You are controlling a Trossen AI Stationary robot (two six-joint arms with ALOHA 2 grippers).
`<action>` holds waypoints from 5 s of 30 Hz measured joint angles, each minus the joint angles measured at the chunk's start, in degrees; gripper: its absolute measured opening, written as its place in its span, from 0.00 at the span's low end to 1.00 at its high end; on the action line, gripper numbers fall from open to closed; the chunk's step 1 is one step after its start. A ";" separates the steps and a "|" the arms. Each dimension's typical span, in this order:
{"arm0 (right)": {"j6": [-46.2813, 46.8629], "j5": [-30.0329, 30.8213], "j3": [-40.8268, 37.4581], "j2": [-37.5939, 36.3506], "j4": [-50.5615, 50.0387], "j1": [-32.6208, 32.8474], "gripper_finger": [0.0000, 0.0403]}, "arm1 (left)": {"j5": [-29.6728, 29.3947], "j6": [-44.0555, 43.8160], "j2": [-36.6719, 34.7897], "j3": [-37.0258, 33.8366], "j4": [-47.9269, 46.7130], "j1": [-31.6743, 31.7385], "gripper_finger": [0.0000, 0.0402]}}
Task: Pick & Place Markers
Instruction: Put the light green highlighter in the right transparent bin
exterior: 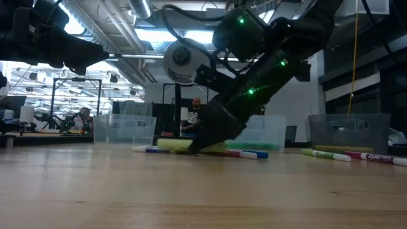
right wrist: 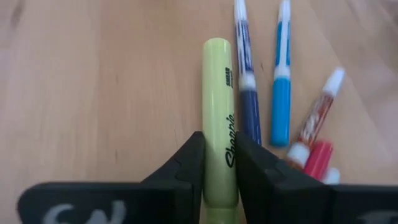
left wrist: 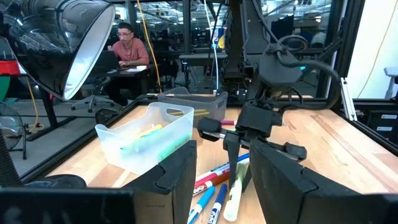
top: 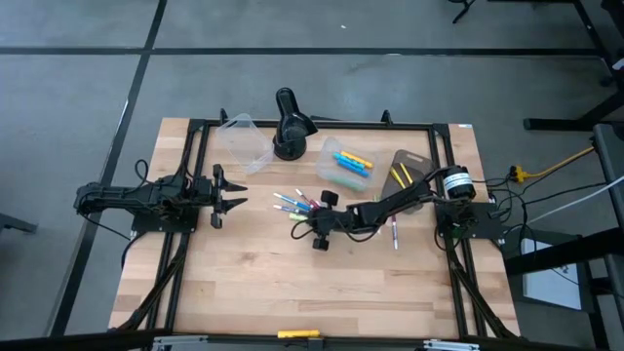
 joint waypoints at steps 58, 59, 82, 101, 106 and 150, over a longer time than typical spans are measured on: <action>-13.57 -2.30 0.73 -14.48 1.73 -5.84 0.18 | 0.00 0.00 0.00 -0.01 0.02 0.01 0.36; -13.24 -2.24 0.01 -15.00 1.70 -6.32 0.18 | 0.02 0.00 -0.02 -0.01 -0.02 -0.01 0.36; -12.35 0.21 -20.46 -36.27 2.51 -15.11 0.18 | 0.00 0.00 0.15 -0.01 0.09 0.01 0.36; -11.46 3.20 -22.95 -40.70 -1.52 -18.51 0.19 | 0.00 0.00 0.15 -0.01 0.04 -0.01 0.36; -9.11 3.20 -22.95 -39.58 -4.74 -21.56 0.19 | 0.00 0.00 0.15 -0.01 0.04 0.01 0.36; 0.77 -9.37 -16.08 -27.35 -16.94 -29.65 0.33 | 0.00 0.00 0.15 -0.01 0.02 -0.01 0.36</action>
